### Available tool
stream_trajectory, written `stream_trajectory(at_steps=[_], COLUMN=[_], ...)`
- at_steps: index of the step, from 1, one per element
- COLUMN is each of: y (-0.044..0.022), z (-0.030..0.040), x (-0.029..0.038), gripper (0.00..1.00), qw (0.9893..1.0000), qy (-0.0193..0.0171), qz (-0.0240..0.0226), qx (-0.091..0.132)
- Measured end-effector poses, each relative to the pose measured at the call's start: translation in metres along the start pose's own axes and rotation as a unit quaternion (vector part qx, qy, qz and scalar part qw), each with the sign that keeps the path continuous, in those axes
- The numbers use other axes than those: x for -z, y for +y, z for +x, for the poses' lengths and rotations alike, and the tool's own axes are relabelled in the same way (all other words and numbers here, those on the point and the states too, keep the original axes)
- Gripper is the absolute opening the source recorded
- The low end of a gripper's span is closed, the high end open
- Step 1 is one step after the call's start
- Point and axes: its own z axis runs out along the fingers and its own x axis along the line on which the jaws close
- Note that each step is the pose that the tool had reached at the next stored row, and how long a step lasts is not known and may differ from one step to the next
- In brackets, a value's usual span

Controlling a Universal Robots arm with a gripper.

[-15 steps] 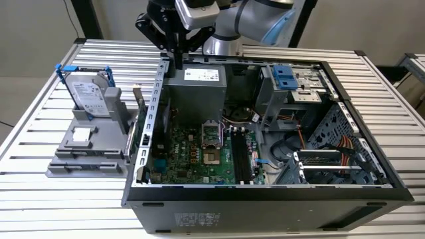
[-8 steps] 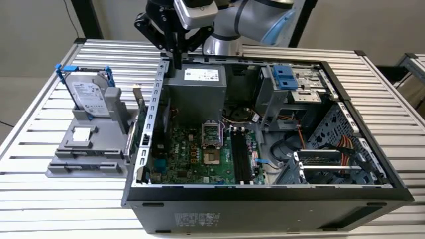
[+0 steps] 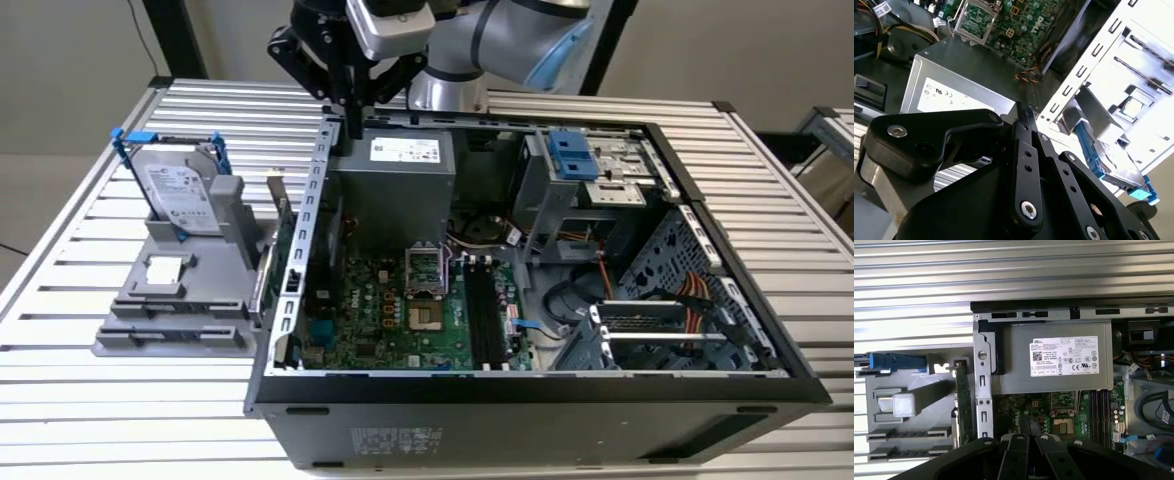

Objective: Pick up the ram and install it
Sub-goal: 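Reach for the ram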

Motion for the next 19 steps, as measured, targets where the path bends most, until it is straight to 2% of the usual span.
stream_trajectory(at_steps=[19], y=[-0.0001], z=[0.0077], x=[-0.0002], gripper=[0.00], qw=[1.0000], qy=[0.0011], qz=[0.0001], qx=[0.000])
